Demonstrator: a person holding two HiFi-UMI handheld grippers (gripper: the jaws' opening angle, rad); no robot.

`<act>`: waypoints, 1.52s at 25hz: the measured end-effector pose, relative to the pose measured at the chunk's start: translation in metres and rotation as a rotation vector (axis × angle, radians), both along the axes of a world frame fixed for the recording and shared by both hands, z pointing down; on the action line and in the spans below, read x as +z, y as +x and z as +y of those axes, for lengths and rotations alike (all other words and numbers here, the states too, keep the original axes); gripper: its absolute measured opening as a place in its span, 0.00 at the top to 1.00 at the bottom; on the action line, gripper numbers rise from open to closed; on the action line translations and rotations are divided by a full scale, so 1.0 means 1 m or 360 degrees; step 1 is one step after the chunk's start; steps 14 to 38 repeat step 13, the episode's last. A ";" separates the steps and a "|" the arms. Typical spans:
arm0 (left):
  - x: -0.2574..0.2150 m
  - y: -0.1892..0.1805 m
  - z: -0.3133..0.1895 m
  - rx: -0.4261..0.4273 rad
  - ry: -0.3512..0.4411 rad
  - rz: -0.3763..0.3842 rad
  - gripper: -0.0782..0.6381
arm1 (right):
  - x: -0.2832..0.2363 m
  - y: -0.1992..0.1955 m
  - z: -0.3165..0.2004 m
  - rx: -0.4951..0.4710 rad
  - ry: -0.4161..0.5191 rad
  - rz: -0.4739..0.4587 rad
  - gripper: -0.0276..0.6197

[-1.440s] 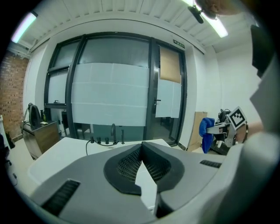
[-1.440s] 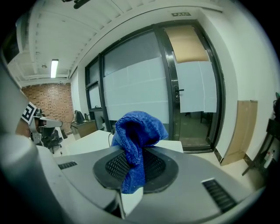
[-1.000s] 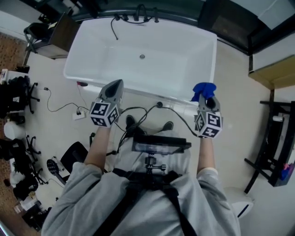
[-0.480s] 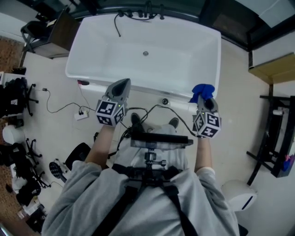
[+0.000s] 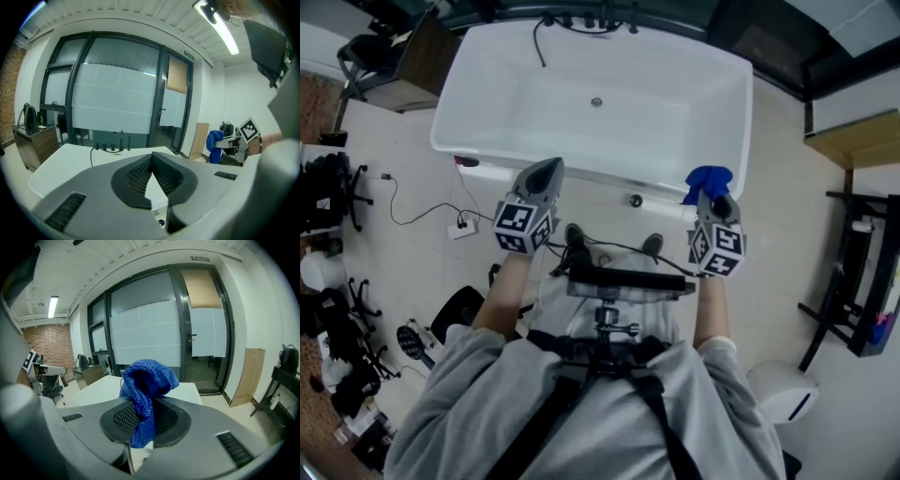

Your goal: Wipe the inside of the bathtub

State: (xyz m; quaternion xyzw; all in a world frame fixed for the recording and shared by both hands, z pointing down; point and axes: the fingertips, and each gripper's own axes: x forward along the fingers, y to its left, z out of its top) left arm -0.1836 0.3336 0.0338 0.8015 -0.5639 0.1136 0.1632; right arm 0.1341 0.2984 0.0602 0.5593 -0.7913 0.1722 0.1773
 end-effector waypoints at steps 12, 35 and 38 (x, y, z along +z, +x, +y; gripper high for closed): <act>-0.001 -0.002 0.014 -0.0057 -0.0008 -0.0001 0.88 | 0.003 0.002 0.000 -0.0034 -0.0002 -0.0002 0.87; -0.001 -0.001 0.015 -0.0062 -0.0010 0.0005 0.88 | 0.003 0.003 0.001 -0.0036 -0.0003 -0.0002 0.87; -0.001 -0.001 0.015 -0.0062 -0.0010 0.0005 0.88 | 0.003 0.003 0.001 -0.0036 -0.0003 -0.0002 0.87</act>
